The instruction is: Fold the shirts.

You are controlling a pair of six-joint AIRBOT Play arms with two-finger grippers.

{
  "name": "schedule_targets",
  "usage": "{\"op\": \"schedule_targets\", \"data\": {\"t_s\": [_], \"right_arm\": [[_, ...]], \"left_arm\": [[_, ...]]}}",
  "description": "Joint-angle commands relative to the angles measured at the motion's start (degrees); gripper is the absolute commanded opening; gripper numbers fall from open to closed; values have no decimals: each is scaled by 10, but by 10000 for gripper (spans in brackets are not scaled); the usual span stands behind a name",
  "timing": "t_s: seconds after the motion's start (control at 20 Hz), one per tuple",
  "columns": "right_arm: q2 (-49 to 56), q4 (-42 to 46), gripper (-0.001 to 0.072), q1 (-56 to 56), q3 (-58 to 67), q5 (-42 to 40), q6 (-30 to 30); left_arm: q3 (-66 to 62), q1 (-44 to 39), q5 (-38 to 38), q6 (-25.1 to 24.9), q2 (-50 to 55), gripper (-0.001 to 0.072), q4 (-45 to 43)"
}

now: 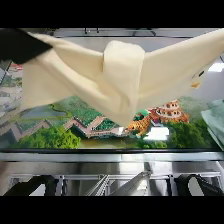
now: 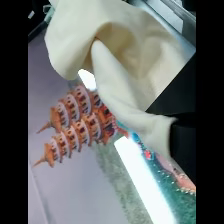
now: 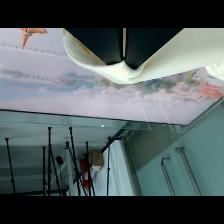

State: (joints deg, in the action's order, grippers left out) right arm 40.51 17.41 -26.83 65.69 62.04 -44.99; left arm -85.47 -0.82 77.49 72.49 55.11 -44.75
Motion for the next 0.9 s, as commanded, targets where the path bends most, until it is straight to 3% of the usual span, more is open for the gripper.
{"op": "schedule_targets", "data": {"t_s": [0.0,0.2,0.4,0.45,0.5,0.55,0.7,0.85], "right_arm": [[87,17,11,36,1,18,-5],[272,64,11,127,0,-24,-4],[417,61,14,162,0,-93,-3],[435,61,76,161,0,-92,-3],[441,62,327,156,0,-86,-3],[440,62,444,146,1,-74,-5],[411,77,441,92,1,-4,-25],[378,168,427,45,-8,81,-76]], "left_arm": [[158,1,-50,0,-45,20,-53],[289,1,-138,-31,-2,20,-88],[309,2,-147,-42,99,21,-88],[303,2,-144,-42,121,101,-97],[286,4,-132,-42,144,403,-108],[260,12,-105,-42,165,720,-112],[183,63,-16,-41,208,720,-111],[168,110,34,-40,213,720,-110]]}}
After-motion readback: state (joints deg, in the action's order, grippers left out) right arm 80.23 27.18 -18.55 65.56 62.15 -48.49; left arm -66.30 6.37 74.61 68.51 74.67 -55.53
